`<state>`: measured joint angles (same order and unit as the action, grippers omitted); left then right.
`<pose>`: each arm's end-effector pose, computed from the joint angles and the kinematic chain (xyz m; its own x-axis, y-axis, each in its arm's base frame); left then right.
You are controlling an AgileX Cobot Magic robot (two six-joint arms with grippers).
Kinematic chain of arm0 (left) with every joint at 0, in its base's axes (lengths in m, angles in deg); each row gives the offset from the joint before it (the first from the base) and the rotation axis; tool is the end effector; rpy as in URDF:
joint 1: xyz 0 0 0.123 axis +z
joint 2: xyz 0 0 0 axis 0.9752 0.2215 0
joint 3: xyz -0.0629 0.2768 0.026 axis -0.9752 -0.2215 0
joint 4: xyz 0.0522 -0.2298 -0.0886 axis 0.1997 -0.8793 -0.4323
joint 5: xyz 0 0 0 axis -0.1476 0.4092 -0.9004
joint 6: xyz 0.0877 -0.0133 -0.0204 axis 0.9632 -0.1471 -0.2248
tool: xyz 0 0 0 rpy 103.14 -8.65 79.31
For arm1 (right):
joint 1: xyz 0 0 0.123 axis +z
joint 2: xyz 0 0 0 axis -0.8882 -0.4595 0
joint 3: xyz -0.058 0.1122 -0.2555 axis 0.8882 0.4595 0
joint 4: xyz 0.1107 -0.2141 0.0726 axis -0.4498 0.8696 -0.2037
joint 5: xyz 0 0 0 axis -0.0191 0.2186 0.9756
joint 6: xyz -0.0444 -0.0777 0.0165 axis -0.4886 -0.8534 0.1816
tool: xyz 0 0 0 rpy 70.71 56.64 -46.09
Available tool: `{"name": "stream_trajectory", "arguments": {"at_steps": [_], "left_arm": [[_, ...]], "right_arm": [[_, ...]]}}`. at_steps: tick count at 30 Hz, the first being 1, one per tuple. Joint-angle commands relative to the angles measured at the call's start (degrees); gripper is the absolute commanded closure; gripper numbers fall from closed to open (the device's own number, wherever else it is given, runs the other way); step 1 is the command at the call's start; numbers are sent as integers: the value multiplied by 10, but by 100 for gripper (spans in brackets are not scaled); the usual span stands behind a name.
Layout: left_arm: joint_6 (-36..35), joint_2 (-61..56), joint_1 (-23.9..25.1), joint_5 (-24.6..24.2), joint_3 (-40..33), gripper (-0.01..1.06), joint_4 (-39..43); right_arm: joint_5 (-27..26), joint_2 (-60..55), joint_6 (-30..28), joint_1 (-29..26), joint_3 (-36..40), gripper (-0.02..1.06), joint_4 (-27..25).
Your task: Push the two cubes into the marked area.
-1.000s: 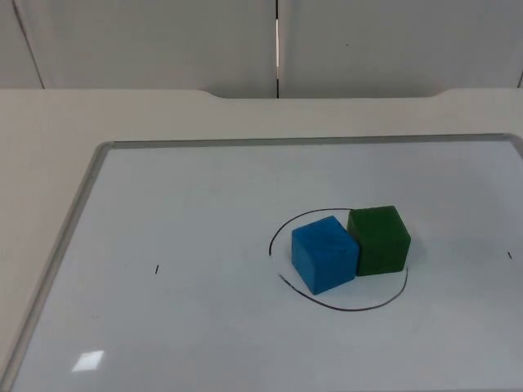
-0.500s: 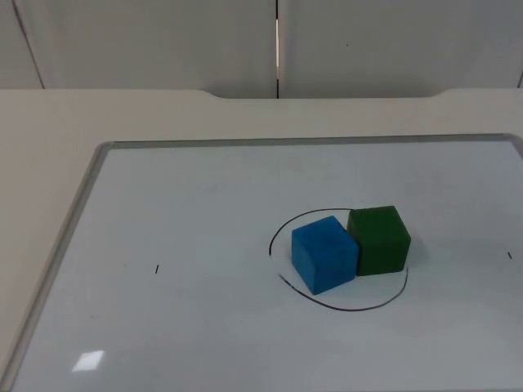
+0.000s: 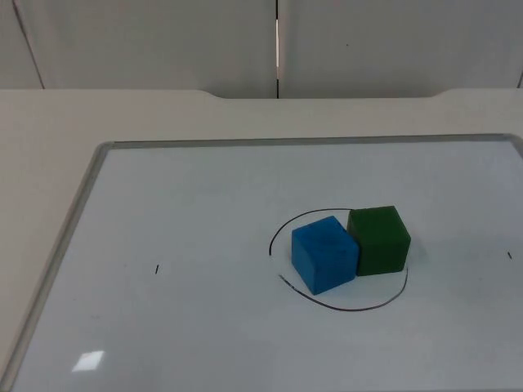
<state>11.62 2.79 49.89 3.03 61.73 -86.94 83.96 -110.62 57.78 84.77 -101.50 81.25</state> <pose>-0.0046 0.0024 0.2749 -0.4447 0.1910 -0.8751 0.4438 0.8956 -0.0301 0.1259 0.0543 0.3258 -0.3660 -0.2251 -0.9030 -0.4304 0.9013 -0.0502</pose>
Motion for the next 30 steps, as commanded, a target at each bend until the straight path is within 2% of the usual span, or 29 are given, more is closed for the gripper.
{"name": "stream_trajectory", "arguments": {"at_steps": [1, 3, 4, 6, 7, 9, 12, 18, 25, 30], "left_arm": [[-3, -2, 1, 7, -3, 38, 0], [-3, -2, 1, 7, -3, 37, 0], [-3, -2, 1, 7, -3, 32, 0], [-3, -2, 1, 7, -3, 16, 0], [-3, -2, 1, 7, -3, 16, 0], [-3, -2, 1, 7, -3, 0, 0], [-3, -2, 1, 7, -3, 0, 0], [-3, -2, 1, 7, -3, 0, 0], [-3, -2, 1, 7, -3, 0, 0], [-3, -2, 1, 7, -3, 0, 0]], "right_arm": [[33, 78, -4, 4, 20, 105, 2], [53, 102, -3, 4, 22, 105, 2], [71, 122, -2, 4, 23, 105, 2], [103, 165, 0, 4, 29, 105, 2], [103, 165, 0, 4, 29, 105, 2], [131, 203, 0, 4, 40, 105, 2], [179, 258, 3, 4, 58, 105, -14], [243, 349, 3, 4, 63, 105, -22], [258, 391, 5, 4, 64, 105, -22], [309, 391, 18, 3, 59, 105, -22]]}}
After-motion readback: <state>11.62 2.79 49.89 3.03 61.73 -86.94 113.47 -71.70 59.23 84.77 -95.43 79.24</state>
